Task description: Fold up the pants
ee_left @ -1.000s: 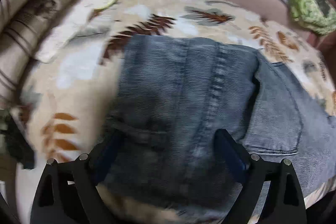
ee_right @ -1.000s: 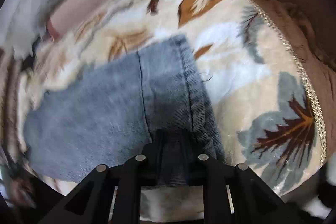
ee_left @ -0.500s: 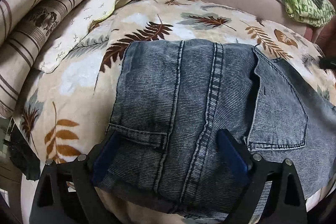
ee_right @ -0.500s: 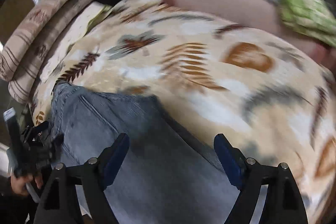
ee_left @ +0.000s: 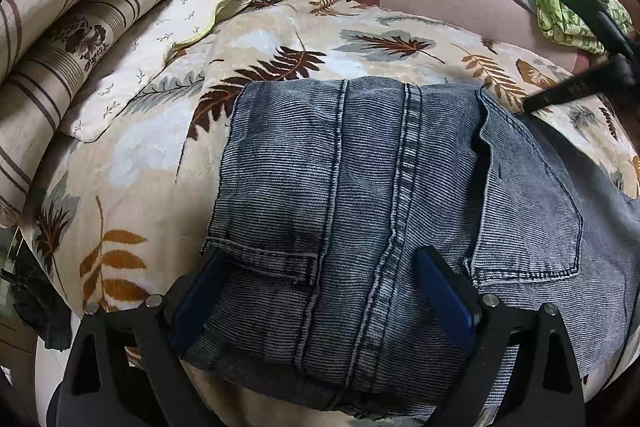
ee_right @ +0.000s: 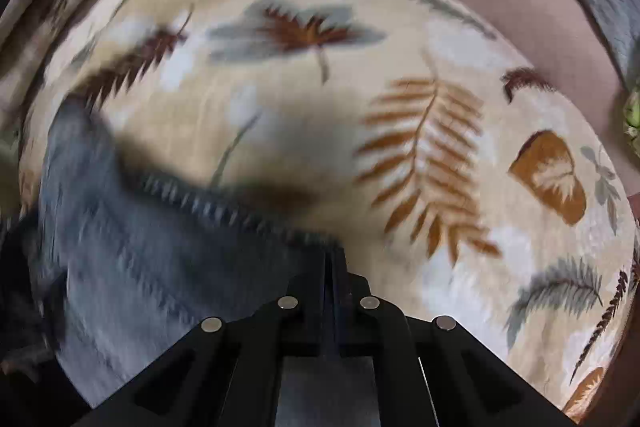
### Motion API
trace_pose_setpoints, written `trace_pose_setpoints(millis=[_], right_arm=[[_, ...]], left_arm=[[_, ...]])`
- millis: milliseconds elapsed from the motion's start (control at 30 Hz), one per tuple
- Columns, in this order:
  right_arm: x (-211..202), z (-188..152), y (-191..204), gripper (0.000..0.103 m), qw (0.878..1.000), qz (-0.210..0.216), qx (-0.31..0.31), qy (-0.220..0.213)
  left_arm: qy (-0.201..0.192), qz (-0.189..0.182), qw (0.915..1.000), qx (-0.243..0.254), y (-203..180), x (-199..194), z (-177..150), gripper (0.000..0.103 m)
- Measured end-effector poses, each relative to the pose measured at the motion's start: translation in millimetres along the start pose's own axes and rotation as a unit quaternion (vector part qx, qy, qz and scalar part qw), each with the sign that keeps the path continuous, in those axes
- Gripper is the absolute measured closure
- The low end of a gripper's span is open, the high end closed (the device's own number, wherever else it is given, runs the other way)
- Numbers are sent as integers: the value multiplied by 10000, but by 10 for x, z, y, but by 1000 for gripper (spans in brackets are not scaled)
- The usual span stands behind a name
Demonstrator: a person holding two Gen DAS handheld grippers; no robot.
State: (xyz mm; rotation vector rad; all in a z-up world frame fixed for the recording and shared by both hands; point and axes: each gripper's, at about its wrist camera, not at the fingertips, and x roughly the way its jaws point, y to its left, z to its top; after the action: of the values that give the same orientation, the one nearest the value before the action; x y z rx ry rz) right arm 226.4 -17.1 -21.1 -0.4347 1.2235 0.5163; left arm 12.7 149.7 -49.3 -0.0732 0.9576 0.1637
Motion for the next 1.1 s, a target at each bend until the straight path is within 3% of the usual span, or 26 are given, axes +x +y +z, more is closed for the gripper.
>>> trace_pose_setpoints(millis=[167, 200, 233, 267, 300, 333, 367, 467, 567, 633, 667, 733, 833, 900, 967, 1067, 1100], right_arm=[[146, -100, -181, 97, 9970, 146, 727, -206], [78, -162, -242, 89, 9954, 206, 875, -321], [-2, -222, -296, 79, 9941, 247, 964, -431], [-143, -338, -356, 40, 9932, 239, 1003, -539], [-210, -402, -406, 9, 9929, 196, 1020, -580], [-314, -463, -441, 7, 9920, 127, 1061, -669], [-418, -487, -487, 7, 9909, 163, 1057, -821], [-441, -431, -451, 11, 9922, 582, 888, -656], [-165, -326, -237, 25, 9962, 587, 563, -301], [99, -267, -183, 41, 9966, 620, 546, -8], [158, -274, -154, 71, 9969, 590, 511, 83], [232, -251, -32, 82, 9974, 661, 212, 196], [126, -207, 185, 94, 9986, 170, -481, 147], [115, -125, 180, 97, 9986, -118, -522, -34], [279, -83, 152, 97, 9991, -140, -405, -50], [327, -181, 199, 93, 9979, -292, -300, -497], [288, -215, 151, 82, 9979, -241, -89, -599]], left_arm=[[-32, 27, 10000, -3, -1, -22, -16, 7], [-24, 29, 10000, -10, 2, -24, -15, 7], [-1, 25, 10000, -42, 5, -27, -13, 7], [26, 25, 9999, -97, 9, -30, -13, 7], [37, 39, 9999, -126, 10, -30, -12, 7], [53, 76, 9998, -150, -1, -26, -7, 7], [63, 97, 9998, -167, -9, -22, -3, 7], [62, 82, 9998, -172, -4, -16, 0, 6], [17, 34, 9999, -113, 9, -11, -7, 6], [-9, 7, 10000, -78, 15, -9, -10, 6], [-19, -8, 10000, -56, 18, -6, -11, 6], [-28, -29, 10000, -37, 22, -5, -12, 6], [3, -17, 10000, -77, 19, 4, 3, 5], [14, 5, 9999, -124, 15, 5, 10, 5], [6, 27, 9999, -121, 4, 14, 11, 5], [-18, 17, 9999, -119, 7, 14, 7, 4], [-18, 23, 9999, -129, 8, 13, 7, 4]])
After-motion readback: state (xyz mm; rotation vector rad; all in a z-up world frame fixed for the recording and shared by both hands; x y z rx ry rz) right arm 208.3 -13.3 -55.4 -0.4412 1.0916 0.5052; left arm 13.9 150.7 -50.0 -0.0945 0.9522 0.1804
